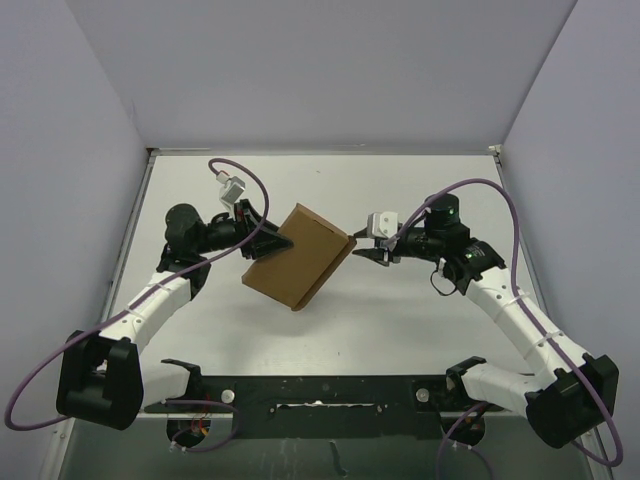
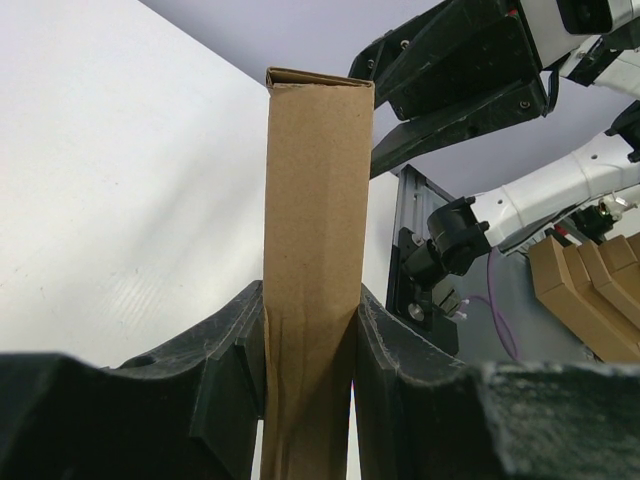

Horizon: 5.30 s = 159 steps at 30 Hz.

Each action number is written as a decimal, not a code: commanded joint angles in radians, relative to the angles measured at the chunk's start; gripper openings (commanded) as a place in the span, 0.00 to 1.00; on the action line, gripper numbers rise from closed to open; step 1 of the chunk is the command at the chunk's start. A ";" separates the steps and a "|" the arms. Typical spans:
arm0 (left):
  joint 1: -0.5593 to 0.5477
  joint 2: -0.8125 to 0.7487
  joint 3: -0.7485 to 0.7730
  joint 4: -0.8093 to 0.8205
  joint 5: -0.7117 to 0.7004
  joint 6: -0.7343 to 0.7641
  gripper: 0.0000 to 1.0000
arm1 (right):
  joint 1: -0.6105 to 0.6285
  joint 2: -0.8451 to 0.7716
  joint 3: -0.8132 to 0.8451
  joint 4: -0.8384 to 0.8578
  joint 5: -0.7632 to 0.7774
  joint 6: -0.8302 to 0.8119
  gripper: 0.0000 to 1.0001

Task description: Fold the paper box

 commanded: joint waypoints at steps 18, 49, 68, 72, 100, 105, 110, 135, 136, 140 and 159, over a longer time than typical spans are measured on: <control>0.026 -0.049 0.023 0.078 0.029 -0.030 0.00 | -0.102 -0.026 0.003 0.133 -0.073 0.147 0.46; 0.028 -0.052 0.008 0.113 0.026 -0.068 0.00 | -0.041 0.025 -0.044 0.212 -0.075 0.200 0.05; 0.028 -0.020 0.010 0.088 0.000 -0.088 0.00 | 0.078 0.050 -0.005 0.116 0.156 0.073 0.03; 0.027 -0.018 0.018 0.036 -0.010 -0.059 0.00 | 0.090 0.049 -0.001 0.113 0.178 0.064 0.03; 0.005 -0.004 0.057 -0.129 -0.042 0.042 0.00 | 0.147 0.065 0.014 0.096 0.256 0.023 0.02; -0.006 -0.006 0.081 -0.223 -0.046 0.107 0.00 | 0.146 0.073 0.021 0.086 0.268 0.023 0.01; -0.014 -0.006 0.117 -0.332 -0.053 0.174 0.00 | 0.146 0.080 0.027 0.081 0.273 0.024 0.01; -0.089 0.075 0.196 -0.549 -0.064 0.275 0.00 | 0.144 0.174 0.072 0.040 0.333 0.066 0.00; -0.090 0.080 0.198 -0.557 -0.067 0.280 0.00 | 0.141 0.182 0.070 0.040 0.330 0.068 0.00; -0.096 0.100 0.199 -0.595 -0.118 0.301 0.00 | 0.123 0.210 0.033 0.084 0.302 0.104 0.00; -0.149 0.291 0.173 -0.638 -0.263 0.356 0.00 | 0.097 0.435 -0.016 0.189 0.253 0.104 0.00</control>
